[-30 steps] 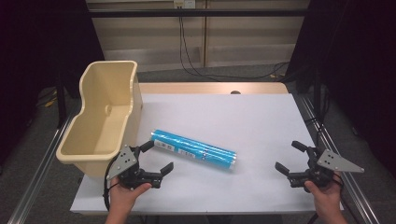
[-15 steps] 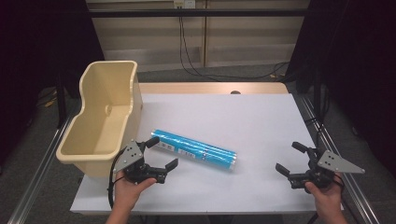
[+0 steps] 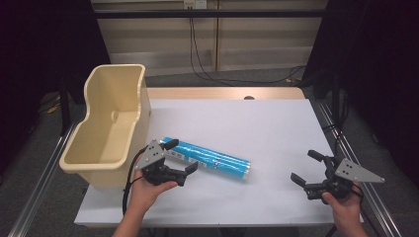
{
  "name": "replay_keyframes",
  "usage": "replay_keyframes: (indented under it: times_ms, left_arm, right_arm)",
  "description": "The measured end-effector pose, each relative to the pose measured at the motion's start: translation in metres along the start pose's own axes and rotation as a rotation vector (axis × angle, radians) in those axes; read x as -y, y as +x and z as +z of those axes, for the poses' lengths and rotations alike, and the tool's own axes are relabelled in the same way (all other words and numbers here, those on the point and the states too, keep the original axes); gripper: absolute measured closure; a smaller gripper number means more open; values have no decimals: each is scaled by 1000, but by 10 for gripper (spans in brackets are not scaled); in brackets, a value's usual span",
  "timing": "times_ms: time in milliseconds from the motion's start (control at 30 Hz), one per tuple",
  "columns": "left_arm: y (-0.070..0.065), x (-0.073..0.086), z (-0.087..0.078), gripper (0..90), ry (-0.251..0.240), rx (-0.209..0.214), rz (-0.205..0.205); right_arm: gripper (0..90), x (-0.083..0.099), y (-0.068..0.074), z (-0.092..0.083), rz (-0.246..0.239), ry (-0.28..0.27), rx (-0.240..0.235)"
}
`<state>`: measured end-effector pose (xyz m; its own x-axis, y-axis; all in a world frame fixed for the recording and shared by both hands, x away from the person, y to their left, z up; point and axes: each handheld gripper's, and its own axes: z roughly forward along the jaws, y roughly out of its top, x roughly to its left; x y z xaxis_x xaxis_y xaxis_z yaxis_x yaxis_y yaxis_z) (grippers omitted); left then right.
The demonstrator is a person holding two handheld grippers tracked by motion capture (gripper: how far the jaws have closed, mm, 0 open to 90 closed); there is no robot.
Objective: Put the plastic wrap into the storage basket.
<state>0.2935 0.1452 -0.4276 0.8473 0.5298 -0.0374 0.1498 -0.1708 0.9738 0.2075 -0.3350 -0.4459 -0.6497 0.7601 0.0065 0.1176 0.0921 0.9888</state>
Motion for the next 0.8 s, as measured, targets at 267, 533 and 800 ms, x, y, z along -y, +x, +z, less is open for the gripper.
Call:
replay_keyframes:
  times_ms: [267,533,800]
  left_arm:
    - [7,-2,23,5,103,29,29]
    - [10,-9,38,10,222,68,79]
    - [13,-22,55,12,371,129,133]
  right_arm:
    - [3,0,0,0,-4,1,-5]
    - [3,0,1,0,-8,3,-14]
    - [4,-1,2,0,-13,3,-21]
